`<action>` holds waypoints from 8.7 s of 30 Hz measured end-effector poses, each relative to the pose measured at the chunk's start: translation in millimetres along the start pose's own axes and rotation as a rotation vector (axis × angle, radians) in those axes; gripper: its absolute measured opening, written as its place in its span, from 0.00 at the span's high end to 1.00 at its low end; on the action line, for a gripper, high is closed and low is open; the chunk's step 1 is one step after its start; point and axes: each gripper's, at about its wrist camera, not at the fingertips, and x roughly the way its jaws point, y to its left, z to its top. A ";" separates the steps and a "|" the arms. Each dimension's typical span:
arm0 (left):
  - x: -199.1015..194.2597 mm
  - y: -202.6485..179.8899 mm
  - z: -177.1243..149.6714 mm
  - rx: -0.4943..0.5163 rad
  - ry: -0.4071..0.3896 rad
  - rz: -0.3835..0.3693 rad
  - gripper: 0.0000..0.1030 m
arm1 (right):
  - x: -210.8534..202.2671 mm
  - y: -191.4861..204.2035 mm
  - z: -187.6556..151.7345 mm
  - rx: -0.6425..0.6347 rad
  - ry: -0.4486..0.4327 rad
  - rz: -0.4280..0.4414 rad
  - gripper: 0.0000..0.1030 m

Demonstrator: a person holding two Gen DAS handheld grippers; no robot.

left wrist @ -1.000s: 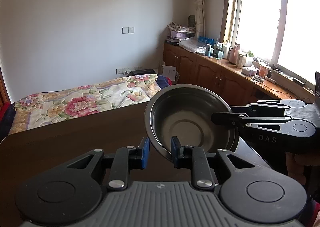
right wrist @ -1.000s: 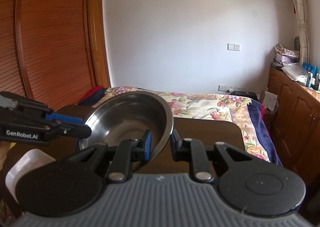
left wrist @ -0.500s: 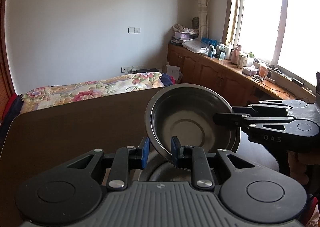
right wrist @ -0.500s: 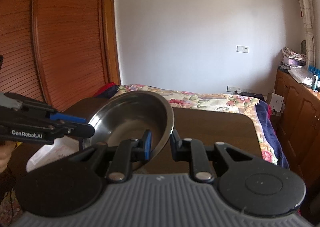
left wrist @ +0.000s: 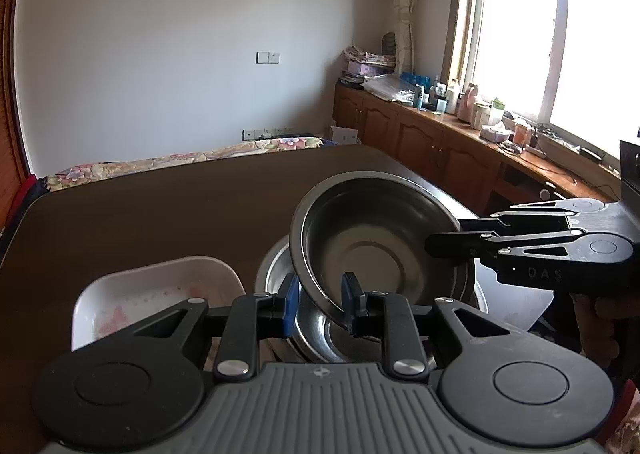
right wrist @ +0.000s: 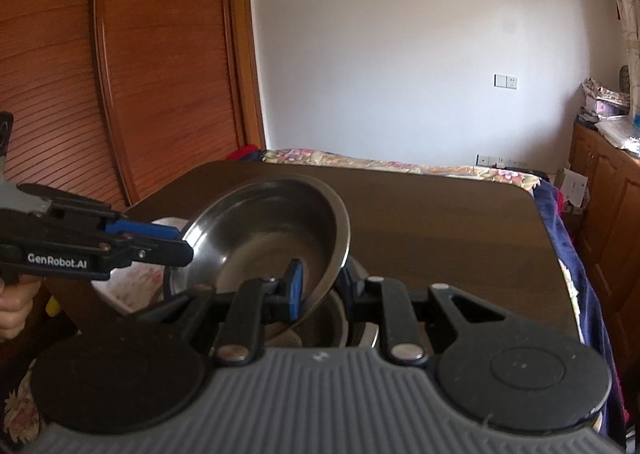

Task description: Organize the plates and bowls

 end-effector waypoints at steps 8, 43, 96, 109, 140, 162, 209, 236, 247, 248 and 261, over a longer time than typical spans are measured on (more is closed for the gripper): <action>10.8 1.6 -11.3 -0.017 0.023 -0.002 0.48 | 7.4 2.9 -17.6 0.012 0.045 0.003 0.78; -26.2 -13.7 -43.2 -0.014 -0.238 0.110 0.00 | -18.7 18.0 -49.8 -0.056 -0.211 -0.137 0.34; 3.2 -8.6 -70.6 -0.081 -0.209 0.089 0.23 | 0.2 12.1 -74.5 0.103 -0.251 -0.074 0.52; 4.3 -5.4 -68.6 -0.072 -0.208 0.075 0.23 | -0.6 8.8 -74.2 0.141 -0.254 -0.098 0.59; -18.6 -15.7 -56.1 -0.029 -0.273 0.087 0.23 | -11.0 3.5 -61.8 0.132 -0.301 -0.096 0.65; -64.9 25.3 -51.5 -0.075 -0.308 0.194 0.23 | 8.6 33.9 -38.3 0.086 -0.295 0.018 0.65; -60.3 64.5 -83.2 -0.142 -0.255 0.301 0.00 | 41.1 86.4 -41.4 -0.015 -0.246 0.071 0.40; -117.8 4.6 -33.4 -0.043 -0.382 0.393 0.00 | -44.1 51.6 -10.0 -0.042 -0.361 -0.064 0.06; -117.3 -12.9 -36.8 -0.039 -0.367 0.442 0.00 | -56.1 50.3 -9.3 -0.050 -0.339 -0.130 0.00; -117.4 -13.9 -38.7 -0.037 -0.368 0.442 0.00 | -57.0 50.2 -10.4 -0.046 -0.332 -0.139 0.00; -104.3 -12.7 -61.5 -0.049 -0.305 0.507 0.00 | -51.1 49.2 -32.4 0.006 -0.297 -0.258 0.00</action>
